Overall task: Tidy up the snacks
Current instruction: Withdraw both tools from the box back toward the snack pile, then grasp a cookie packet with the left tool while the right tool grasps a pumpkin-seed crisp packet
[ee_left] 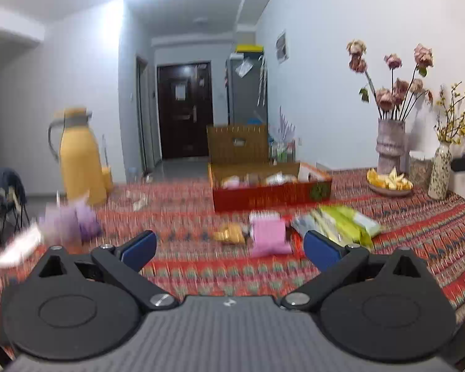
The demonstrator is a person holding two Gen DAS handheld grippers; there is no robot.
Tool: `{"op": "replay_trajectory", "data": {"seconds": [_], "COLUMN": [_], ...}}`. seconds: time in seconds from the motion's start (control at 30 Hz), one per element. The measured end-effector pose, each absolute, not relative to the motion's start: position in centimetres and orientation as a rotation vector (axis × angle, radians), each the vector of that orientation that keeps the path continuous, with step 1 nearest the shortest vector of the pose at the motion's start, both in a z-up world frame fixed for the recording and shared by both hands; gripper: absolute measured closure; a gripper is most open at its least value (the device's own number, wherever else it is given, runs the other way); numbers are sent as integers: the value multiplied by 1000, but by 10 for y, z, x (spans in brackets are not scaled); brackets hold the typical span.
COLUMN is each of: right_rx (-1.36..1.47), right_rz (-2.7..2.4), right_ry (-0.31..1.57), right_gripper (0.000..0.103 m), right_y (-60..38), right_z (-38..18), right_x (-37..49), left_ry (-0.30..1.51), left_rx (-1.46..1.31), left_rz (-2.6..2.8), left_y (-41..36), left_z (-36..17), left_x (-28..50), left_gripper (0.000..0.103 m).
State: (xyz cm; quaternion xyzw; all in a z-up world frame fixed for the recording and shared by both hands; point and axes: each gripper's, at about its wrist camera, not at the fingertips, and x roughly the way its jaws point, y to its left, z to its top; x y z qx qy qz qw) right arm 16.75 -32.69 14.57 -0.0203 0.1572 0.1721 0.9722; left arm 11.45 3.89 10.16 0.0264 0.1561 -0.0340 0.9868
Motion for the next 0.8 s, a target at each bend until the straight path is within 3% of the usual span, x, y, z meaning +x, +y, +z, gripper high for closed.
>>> {"op": "replay_trajectory", "data": {"seconds": [0.33,0.8], "right_rx": [4,-19], "right_rz": [203,173], "right_ry": [370,442], "right_gripper": [0,0], "right_y": [-313,-298], "right_z": [44,28], "right_x": [126,163], "left_ry": [419,490], "left_rx": [-3,-8], "left_rz": [-105,-159], "left_y": [32,25], "left_z": [52,34], "left_x": [114,173], "left_gripper": [0,0]}}
